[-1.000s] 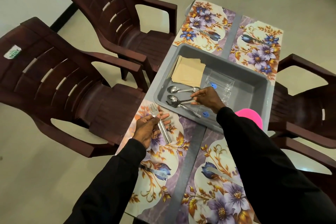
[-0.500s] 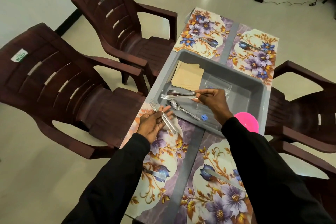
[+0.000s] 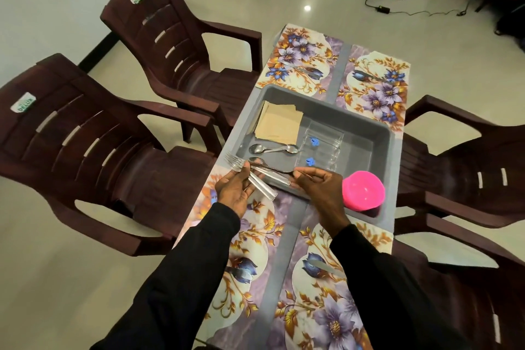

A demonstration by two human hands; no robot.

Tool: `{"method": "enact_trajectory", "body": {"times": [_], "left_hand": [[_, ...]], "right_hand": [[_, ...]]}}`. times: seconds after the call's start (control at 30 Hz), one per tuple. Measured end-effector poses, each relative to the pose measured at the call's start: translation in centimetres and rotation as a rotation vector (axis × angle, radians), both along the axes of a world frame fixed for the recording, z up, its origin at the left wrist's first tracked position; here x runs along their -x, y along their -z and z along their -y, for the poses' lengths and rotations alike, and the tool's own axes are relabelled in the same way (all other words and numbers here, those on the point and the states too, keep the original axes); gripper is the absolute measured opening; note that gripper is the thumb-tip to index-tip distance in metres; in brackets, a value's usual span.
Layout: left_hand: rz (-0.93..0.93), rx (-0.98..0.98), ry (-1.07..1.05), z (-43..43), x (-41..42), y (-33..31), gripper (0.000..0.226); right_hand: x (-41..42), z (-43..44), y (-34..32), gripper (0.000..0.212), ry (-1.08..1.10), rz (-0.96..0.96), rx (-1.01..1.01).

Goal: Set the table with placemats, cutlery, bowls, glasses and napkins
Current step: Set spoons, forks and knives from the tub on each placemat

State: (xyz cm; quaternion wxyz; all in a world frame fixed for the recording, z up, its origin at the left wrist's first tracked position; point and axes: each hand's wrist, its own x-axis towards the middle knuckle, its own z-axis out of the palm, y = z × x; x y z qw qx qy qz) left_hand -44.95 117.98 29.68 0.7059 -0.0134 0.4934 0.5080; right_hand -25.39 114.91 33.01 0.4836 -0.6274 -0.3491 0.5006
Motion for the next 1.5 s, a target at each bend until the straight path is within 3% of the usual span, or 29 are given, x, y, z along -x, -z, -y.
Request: {"method": "enact_trajectory", "body": {"times": [0.23,0.5,0.7,0.9,1.1,1.2,1.5], "left_hand": [[-0.056,-0.071,0.194,2.7,0.4,-1.0,0.032],[-0.193,0.014,0.392,7.9,-1.4,-2.8,0.032],[-0.282,-0.002,0.536,11.7,-3.1,-3.6,0.006],[-0.334,-0.018,0.513,15.2,-4.2,-3.2,0.006],[-0.361,-0.033,0.458,18.2,-5.3,-2.5,0.023],[-0.382,-0.047,0.463,19.7,-5.8,-2.5,0.015],[-0.372,-0.041,0.479,22.6,-4.6,-2.2,0.027]], "right_hand": [[-4.3,-1.1,-3.6,0.013,-0.075,0.014,-0.09],[-2.2,0.4,-3.3,0.029,-0.402,0.082,0.05],[-1.2,3.4,-1.1,0.025,-0.467,0.133,0.047],[-1.7,6.7,-0.8,0.024,-0.473,0.159,0.098],[-2.8,10.2,-0.2,0.027,-0.501,0.126,0.137],[-3.2,11.9,0.1,0.03,-0.488,0.119,0.143],[-2.9,17.3,-0.1,0.011,-0.471,0.137,0.235]]}}
